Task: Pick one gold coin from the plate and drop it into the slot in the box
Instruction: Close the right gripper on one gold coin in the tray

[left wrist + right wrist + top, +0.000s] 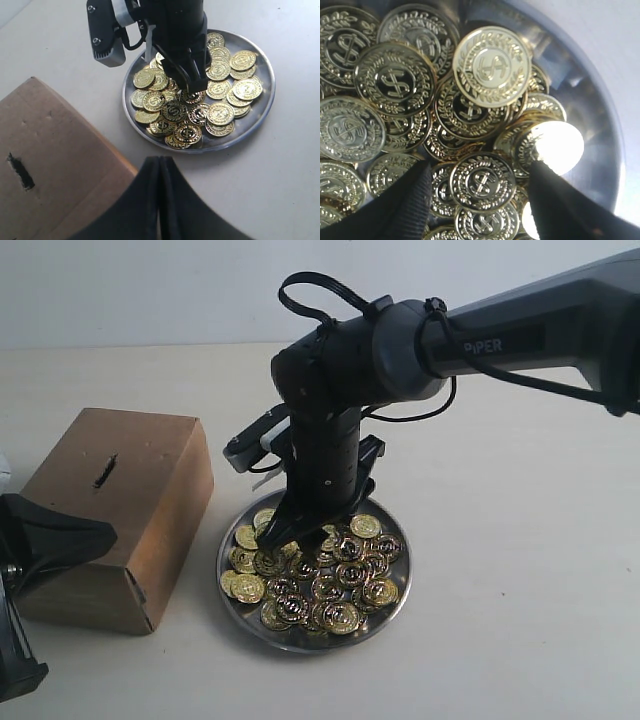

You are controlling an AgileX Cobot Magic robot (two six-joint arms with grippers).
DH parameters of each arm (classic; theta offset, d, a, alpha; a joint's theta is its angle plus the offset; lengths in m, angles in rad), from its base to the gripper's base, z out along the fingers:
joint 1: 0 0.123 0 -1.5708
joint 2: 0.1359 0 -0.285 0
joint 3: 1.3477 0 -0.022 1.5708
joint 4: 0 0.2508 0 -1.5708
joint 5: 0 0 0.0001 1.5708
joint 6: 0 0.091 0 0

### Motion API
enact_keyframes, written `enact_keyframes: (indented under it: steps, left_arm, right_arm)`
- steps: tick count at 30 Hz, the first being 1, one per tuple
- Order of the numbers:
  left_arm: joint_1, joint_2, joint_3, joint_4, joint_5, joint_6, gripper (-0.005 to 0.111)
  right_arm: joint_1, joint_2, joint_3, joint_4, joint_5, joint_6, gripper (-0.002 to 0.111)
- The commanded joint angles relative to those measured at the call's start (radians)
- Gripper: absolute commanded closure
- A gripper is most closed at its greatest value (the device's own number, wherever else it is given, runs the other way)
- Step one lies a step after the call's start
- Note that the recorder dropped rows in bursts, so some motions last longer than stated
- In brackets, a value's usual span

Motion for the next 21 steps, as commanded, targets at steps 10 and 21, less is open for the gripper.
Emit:
enact_keyframes:
  steps: [10, 21]
  left_arm:
    - [-0.006, 0.001, -0.007, -0.01, -0.007, 0.003, 0.107]
    - [-0.006, -0.004, -0.007, -0.014, -0.007, 0.003, 0.107]
  right_arm:
    - [0.001, -0.002, -0.007, -0.015, -0.016, 0.015, 0.055]
    - [0.001, 0.01, -0.007, -0.03, -0.012, 0.029, 0.055]
